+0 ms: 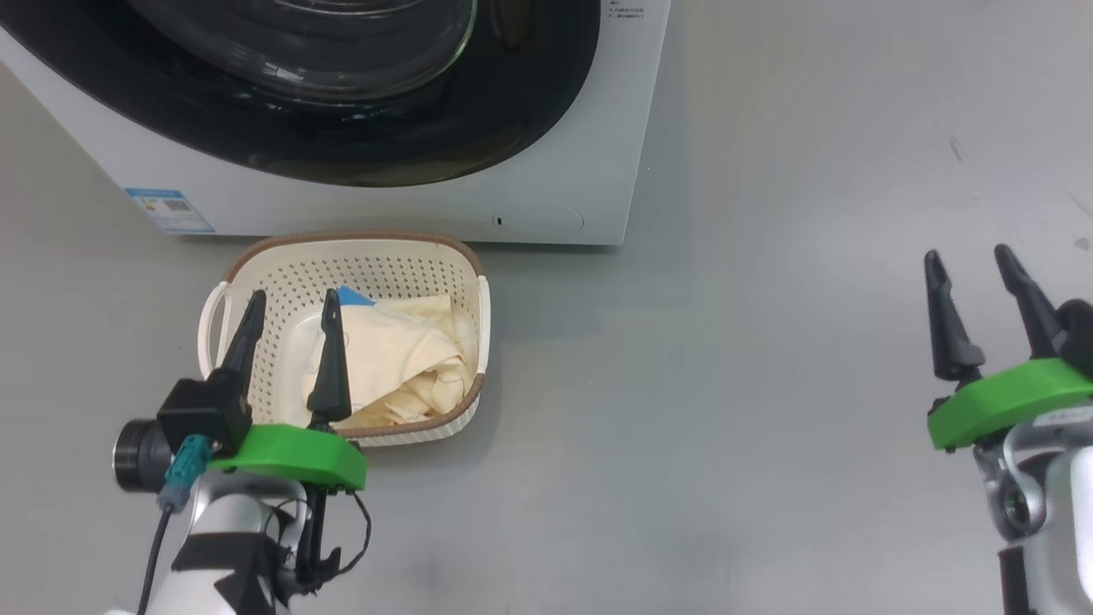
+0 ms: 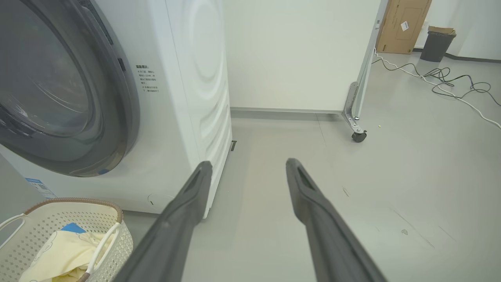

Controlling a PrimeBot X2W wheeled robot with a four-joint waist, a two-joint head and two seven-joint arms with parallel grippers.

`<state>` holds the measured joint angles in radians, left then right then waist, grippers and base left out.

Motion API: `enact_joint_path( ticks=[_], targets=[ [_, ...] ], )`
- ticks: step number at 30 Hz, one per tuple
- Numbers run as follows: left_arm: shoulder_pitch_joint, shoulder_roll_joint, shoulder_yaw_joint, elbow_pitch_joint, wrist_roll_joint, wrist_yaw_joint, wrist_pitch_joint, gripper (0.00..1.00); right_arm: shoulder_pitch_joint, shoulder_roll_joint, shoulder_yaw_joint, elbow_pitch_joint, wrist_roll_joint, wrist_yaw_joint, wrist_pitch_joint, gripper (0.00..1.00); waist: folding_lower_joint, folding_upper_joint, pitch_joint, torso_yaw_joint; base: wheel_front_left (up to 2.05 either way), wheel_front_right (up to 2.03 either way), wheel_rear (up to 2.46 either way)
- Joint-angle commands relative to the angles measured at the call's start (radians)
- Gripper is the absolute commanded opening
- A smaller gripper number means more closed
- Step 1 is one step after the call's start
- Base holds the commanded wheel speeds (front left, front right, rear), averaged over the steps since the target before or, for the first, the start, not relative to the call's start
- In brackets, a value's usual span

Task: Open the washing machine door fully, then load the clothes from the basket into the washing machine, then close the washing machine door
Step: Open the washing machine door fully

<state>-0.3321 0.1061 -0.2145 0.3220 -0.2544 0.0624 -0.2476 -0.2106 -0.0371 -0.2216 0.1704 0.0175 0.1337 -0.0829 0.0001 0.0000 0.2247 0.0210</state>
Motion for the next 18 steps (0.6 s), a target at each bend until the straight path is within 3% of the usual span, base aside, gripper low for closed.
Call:
enact_joint_path(
  ticks=[1,2,8,18],
  targets=[
    [-0.050,0.010,0.025,-0.038,0.012,0.005,-0.014,1.00,-0.072,-0.017,0.003,-0.036,0.021,-0.003,0.004,0.31,-0.0001,0.0000,0.034,0.016,0.00,0.00,0.00],
    [-0.056,0.008,0.022,-0.042,0.015,0.005,-0.014,1.00,-0.090,-0.024,-0.004,-0.034,0.028,-0.003,0.008,0.00,-0.0001,0.0000,0.045,0.020,0.00,0.00,0.00],
    [-0.085,0.001,0.016,-0.040,0.025,0.002,-0.014,1.00,-0.187,-0.028,-0.023,-0.011,0.143,-0.003,0.037,0.00,-0.0001,0.0000,0.086,0.038,0.00,0.00,0.00],
    [-0.116,-0.015,0.008,-0.033,0.036,-0.007,-0.014,1.00,-0.397,-0.016,-0.021,0.082,0.779,-0.003,0.282,0.00,-0.0001,0.0000,0.138,0.073,0.00,0.00,0.00]
  ],
)
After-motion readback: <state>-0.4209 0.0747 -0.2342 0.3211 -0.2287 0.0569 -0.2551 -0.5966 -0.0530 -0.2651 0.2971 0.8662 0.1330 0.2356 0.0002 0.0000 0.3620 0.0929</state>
